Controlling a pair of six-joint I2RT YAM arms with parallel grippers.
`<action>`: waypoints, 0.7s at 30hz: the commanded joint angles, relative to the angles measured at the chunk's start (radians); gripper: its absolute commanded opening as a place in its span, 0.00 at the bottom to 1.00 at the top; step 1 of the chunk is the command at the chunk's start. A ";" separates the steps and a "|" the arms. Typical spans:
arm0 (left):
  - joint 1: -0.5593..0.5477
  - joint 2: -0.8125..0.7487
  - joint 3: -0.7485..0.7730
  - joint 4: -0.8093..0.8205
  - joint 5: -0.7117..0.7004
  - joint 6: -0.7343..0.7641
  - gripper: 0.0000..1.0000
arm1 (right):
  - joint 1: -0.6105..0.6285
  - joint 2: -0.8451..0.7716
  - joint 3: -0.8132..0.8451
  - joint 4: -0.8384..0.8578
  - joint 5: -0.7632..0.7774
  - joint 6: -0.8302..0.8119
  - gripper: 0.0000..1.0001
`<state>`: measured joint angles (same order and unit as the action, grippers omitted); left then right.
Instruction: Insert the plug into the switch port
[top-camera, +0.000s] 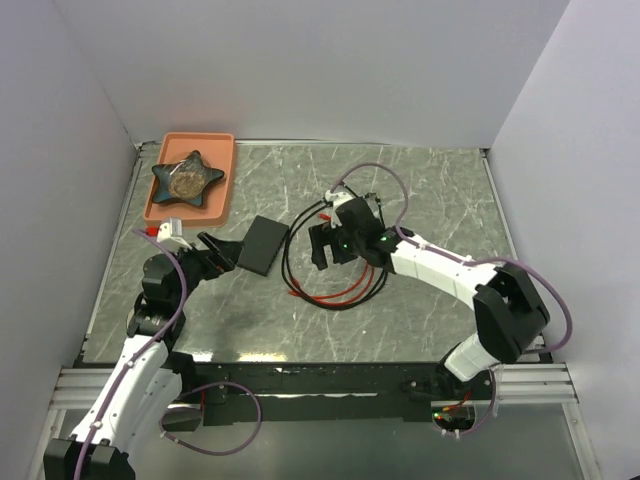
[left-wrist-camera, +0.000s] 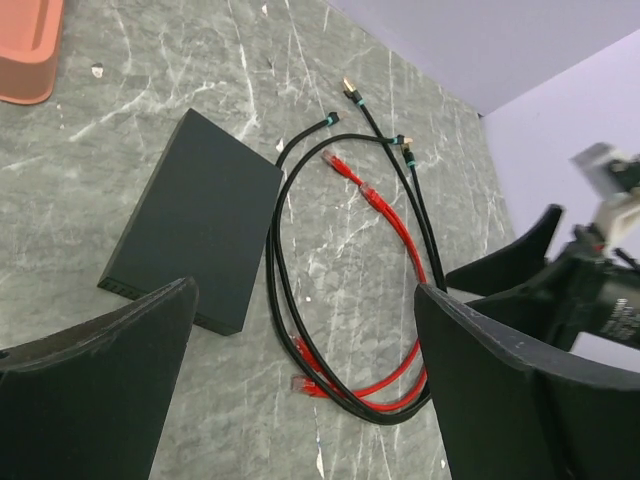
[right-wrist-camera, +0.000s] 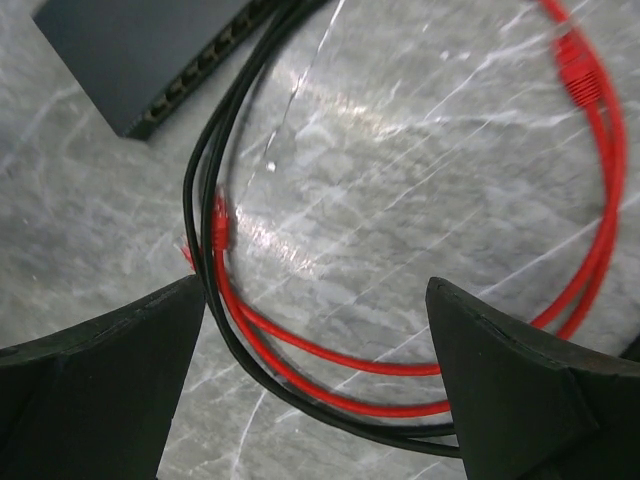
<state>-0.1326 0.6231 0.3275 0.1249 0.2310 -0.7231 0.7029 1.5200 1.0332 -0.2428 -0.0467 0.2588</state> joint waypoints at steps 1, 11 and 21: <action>0.001 -0.029 0.022 -0.005 0.005 -0.021 0.96 | 0.017 0.048 0.085 -0.033 -0.042 0.013 0.99; 0.001 -0.052 -0.002 -0.015 0.005 -0.038 0.96 | 0.127 0.311 0.290 -0.137 -0.007 0.023 0.85; 0.001 -0.056 0.028 -0.077 -0.030 -0.042 0.96 | 0.184 0.494 0.398 -0.170 0.008 0.040 0.52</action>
<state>-0.1326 0.5842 0.3275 0.0650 0.2142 -0.7502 0.8730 1.9831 1.3762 -0.3862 -0.0708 0.2852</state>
